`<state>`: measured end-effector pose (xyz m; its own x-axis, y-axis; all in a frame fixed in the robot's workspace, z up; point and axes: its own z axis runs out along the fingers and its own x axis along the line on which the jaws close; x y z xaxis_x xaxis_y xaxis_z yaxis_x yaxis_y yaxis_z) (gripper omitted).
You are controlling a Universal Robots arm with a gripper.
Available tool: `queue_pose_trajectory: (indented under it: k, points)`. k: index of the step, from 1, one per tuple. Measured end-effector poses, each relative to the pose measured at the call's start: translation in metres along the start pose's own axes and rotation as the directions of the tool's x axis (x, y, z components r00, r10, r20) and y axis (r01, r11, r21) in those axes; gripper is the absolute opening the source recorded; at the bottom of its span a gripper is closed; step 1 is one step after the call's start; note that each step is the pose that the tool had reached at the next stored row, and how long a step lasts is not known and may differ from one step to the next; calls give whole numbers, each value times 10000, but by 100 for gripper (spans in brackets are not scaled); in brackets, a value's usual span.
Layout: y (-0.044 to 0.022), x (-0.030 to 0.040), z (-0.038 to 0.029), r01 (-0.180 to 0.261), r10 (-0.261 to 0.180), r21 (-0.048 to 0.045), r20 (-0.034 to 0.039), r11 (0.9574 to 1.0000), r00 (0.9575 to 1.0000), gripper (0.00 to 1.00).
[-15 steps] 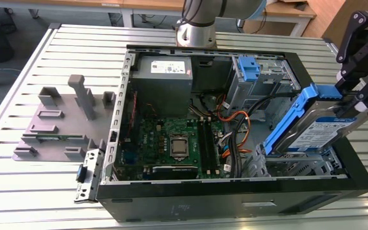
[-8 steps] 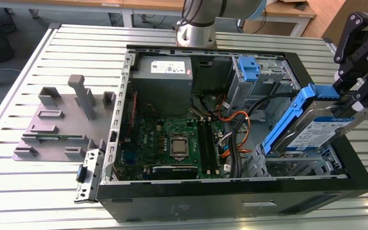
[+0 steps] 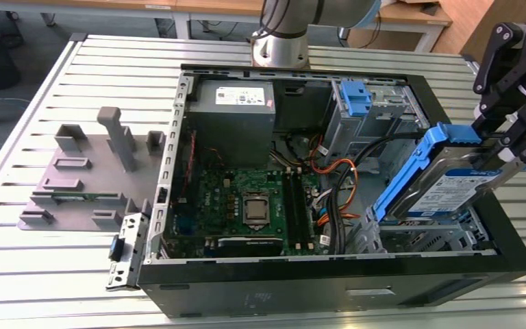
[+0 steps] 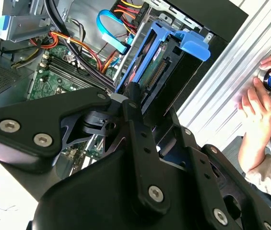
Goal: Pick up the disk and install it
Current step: 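Pick up the disk, then insert the disk into the insertion slot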
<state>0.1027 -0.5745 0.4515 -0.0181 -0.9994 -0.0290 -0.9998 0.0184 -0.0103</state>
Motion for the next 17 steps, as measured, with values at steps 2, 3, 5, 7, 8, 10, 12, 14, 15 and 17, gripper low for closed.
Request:
queue_pose_trajectory:
  k: [2, 3, 5, 7, 8, 10, 12, 14, 15, 17]
  points:
    - [0, 0, 1, 0, 0, 0, 0, 10000, 10000, 35]
    - [0, 0, 1, 0, 0, 0, 0, 10000, 10000, 35]
    - [0, 0, 1, 0, 0, 0, 1, 10000, 10000, 35]
    - [0, 0, 2, 0, 0, 0, 1, 10000, 10000, 35]
    - [-4, 0, 2, 0, 0, 0, 0, 10000, 10000, 35]
    - [-12, -1, 3, -9, 9, 0, 0, 10000, 10000, 35]
    - [-13, 0, 5, -78, 78, 2, -1, 10000, 10000, 35]
    - [-14, 0, 5, -86, 86, 3, -1, 10000, 10000, 35]
    - [-14, 0, 5, -87, 87, 3, 0, 10000, 10000, 35]
    - [-14, 0, 6, -88, 88, 3, 0, 10000, 10000, 35]
